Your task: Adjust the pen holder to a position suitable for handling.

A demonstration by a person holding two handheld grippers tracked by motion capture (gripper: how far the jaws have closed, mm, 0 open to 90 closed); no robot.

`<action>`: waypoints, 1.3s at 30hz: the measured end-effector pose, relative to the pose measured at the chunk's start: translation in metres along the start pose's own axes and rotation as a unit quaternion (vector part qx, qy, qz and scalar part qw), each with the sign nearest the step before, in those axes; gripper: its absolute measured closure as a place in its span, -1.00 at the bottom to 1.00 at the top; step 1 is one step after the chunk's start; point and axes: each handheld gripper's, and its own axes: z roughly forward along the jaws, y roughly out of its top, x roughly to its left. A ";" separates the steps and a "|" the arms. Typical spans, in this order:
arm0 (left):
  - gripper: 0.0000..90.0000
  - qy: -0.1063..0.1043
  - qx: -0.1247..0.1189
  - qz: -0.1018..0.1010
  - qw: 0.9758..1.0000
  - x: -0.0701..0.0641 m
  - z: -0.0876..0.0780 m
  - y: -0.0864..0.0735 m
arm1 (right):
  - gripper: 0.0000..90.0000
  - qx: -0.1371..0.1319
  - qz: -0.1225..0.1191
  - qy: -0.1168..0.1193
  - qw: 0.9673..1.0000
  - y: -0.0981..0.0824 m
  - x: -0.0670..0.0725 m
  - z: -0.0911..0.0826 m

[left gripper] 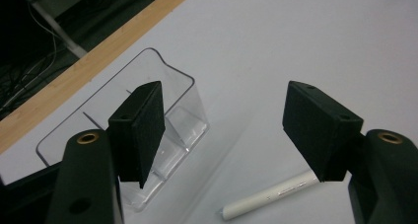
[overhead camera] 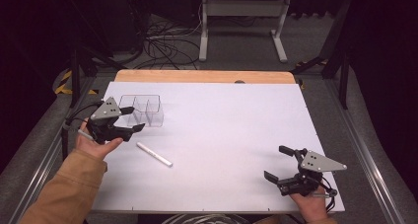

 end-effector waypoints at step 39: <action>-0.12 -0.041 0.148 0.057 0.986 0.054 0.066 0.031 | -0.96 0.005 0.001 0.016 1.000 -0.002 0.000 0.002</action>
